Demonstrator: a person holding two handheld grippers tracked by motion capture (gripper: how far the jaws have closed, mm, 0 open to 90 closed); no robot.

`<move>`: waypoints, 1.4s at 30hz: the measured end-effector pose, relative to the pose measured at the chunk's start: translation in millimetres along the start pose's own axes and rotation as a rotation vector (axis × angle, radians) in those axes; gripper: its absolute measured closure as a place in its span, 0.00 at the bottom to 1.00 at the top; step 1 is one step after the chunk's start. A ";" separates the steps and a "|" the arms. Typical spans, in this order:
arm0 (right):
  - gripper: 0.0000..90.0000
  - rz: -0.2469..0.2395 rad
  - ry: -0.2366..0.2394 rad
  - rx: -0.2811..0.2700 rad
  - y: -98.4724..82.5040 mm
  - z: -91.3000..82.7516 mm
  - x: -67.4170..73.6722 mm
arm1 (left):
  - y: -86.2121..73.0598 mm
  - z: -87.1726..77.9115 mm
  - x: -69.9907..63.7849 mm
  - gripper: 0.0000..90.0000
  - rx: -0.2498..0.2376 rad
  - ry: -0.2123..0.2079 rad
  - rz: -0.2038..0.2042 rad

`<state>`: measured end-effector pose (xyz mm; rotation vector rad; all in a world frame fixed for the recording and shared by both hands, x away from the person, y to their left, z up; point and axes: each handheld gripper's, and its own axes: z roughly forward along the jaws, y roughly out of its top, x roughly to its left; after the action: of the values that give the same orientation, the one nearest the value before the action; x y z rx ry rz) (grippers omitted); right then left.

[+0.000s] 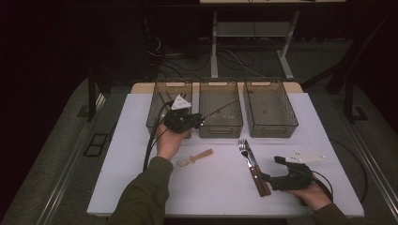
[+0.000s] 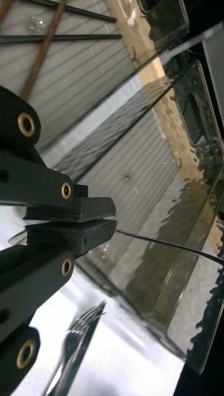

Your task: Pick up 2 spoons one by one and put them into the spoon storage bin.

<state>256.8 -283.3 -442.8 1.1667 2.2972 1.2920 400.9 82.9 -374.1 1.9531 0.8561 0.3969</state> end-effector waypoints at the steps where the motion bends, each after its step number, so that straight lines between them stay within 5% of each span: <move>1: 0.11 -0.001 0.000 -0.001 0.0 0.0 0.2 | 2.7 2.8 0.3 0.98 0.004 0.004 0.000; 12: 0.11 0.001 0.004 -0.006 0.3 -1.6 0.0 | 23.7 32.0 3.9 0.98 0.071 0.076 0.027; 31: 0.11 0.001 0.005 -0.008 0.6 -2.2 -0.4 | 17.0 56.4 6.7 0.97 0.176 0.131 -0.003; 36: 0.11 -0.001 0.007 -0.010 0.7 -2.5 -0.3 | 17.5 56.8 4.4 0.81 0.145 0.133 -0.008; 42: 0.11 0.000 0.007 -0.009 0.7 -2.4 -0.3 | 20.5 50.1 3.5 0.65 0.128 0.084 0.000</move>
<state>256.0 -284.8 -440.9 1.1603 2.2939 1.3073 440.9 47.3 -382.3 2.0659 0.9563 0.4359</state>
